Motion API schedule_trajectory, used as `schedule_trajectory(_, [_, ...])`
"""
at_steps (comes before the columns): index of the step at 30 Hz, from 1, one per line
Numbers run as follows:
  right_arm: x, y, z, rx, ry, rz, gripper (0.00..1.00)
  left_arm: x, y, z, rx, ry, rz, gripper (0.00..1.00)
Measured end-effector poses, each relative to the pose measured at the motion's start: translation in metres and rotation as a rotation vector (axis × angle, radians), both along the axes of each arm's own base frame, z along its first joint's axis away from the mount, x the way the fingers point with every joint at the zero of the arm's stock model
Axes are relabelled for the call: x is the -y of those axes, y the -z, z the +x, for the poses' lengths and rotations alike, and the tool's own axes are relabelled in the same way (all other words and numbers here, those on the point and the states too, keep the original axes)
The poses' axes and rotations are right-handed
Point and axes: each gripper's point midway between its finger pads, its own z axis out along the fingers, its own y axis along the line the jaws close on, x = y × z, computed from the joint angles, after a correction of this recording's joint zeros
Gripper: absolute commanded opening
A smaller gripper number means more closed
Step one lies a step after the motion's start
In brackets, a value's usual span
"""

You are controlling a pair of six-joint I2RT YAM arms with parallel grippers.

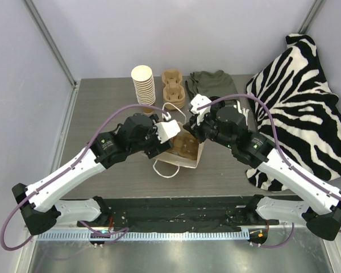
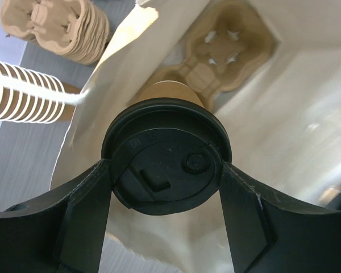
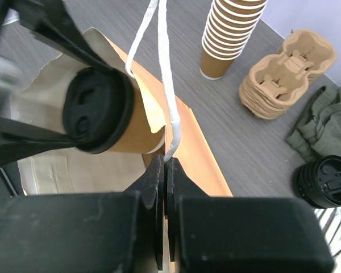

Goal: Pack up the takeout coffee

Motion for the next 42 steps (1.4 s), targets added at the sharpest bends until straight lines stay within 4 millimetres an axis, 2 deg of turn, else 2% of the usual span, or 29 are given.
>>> schedule_trajectory(12, [-0.003,0.004,-0.007,-0.077,0.023,0.063,0.01,0.011,0.050,0.018,0.068,0.035,0.093,0.06])
schedule_trajectory(21, [-0.001,0.009,-0.011,-0.090,0.019,0.081,0.01,0.014,0.073,0.020,0.071,0.073,0.151,0.05])
schedule_trajectory(28, [-0.001,0.008,-0.014,-0.091,0.012,0.092,0.01,0.021,0.093,0.030,0.071,0.089,0.215,0.03])
schedule_trajectory(42, [0.005,0.011,-0.006,-0.093,0.063,0.098,0.01,0.025,0.107,0.044,0.091,0.109,0.266,0.02])
